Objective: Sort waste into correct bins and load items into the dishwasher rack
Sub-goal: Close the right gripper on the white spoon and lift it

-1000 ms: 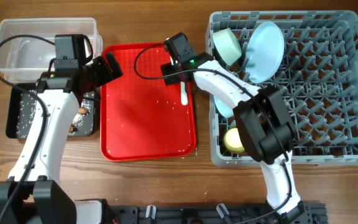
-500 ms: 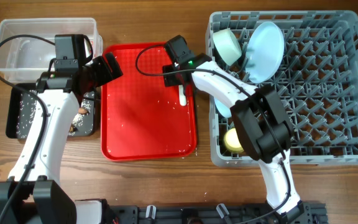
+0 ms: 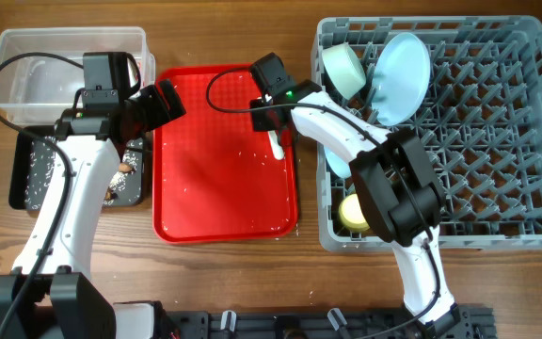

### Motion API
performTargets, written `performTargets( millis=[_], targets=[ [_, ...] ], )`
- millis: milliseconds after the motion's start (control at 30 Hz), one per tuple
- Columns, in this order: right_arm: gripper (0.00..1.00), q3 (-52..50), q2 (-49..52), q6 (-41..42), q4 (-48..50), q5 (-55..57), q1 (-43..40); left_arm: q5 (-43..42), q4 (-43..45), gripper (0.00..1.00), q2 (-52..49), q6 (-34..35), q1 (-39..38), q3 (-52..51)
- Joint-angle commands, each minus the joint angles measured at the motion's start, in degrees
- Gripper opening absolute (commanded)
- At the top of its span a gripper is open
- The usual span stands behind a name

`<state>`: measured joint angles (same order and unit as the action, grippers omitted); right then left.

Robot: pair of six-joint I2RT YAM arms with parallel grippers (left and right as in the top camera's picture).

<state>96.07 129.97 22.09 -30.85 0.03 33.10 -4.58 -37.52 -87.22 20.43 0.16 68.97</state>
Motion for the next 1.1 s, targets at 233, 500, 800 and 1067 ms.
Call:
performTargets(
  millis=[233,500,800,1067],
  targets=[
    [0.06,-1.16,-2.51,-4.33,-0.57,0.31,0.2,0.35,0.0,1.0,-0.68,-0.52,0.48,0.42],
    [0.65,-1.16,-4.28,-5.33,3.87,-0.15,0.2,0.35,0.0,1.0,-0.68,-0.52,0.48,0.42],
    [0.62,-1.16,0.02,-5.44,14.34,-0.15,0.26,0.35,0.0,1.0,-0.66,-0.52,0.48,0.42],
    [0.55,-1.18,3.26,-5.51,15.28,-2.73,0.81,0.35,0.0,1.0,-0.66,-0.52,0.48,0.42]
  ],
)
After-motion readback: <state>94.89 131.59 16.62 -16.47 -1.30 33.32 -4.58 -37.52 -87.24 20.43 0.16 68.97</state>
